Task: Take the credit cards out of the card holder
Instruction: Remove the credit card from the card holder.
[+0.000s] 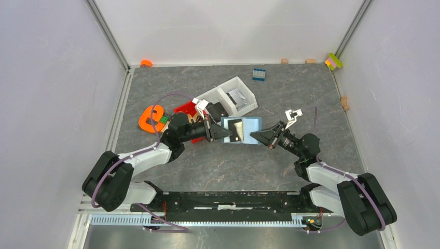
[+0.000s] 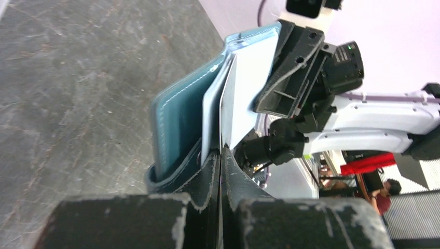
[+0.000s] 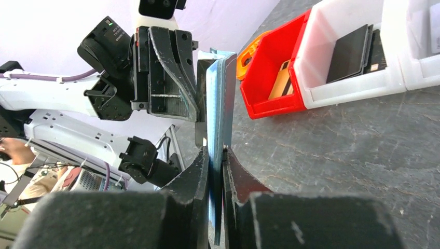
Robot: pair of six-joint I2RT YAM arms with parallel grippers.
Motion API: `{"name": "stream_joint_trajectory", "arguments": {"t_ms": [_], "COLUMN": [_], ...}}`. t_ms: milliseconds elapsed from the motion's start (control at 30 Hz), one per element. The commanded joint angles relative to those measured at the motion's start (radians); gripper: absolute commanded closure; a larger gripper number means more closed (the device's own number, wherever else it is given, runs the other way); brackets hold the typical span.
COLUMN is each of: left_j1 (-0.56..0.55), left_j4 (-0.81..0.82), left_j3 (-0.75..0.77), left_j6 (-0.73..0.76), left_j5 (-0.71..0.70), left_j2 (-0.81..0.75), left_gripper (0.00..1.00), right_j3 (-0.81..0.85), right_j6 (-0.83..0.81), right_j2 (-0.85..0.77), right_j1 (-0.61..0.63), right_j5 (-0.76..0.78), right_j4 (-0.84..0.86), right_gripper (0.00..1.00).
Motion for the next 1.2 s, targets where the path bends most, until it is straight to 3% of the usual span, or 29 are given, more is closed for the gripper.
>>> {"name": "stream_joint_trajectory", "arguments": {"t_ms": [0, 133, 267, 500, 867, 1167], "left_j1": [0.022, 0.026, 0.031, 0.031, 0.031, 0.031], "left_j4": [-0.027, -0.031, -0.088, -0.248, -0.356, -0.383], "left_j3": [-0.007, -0.01, -0.01, -0.008, 0.014, 0.096], "left_j6": [0.03, 0.029, 0.052, 0.119, 0.19, 0.157], "left_j5": [-0.066, -0.074, -0.114, -0.259, -0.378, -0.448], "left_j2": [-0.001, -0.006, -0.031, -0.116, -0.15, -0.069], "left_gripper": [0.98, 0.98, 0.98, 0.98, 0.98, 0.98], "right_j3": [-0.016, -0.016, 0.016, 0.041, 0.037, 0.029], "right_j6": [0.015, 0.006, -0.103, -0.212, -0.207, -0.21], "right_j2": [-0.017, -0.02, -0.052, -0.11, -0.111, -0.126], "right_j1": [-0.016, -0.021, -0.024, -0.023, -0.023, -0.023], "right_j5": [-0.008, -0.004, 0.056, 0.165, 0.168, 0.19], "right_j4": [0.075, 0.06, -0.159, -0.367, -0.375, -0.389], "right_gripper": [0.97, 0.99, 0.99, 0.99, 1.0, 1.0]}}
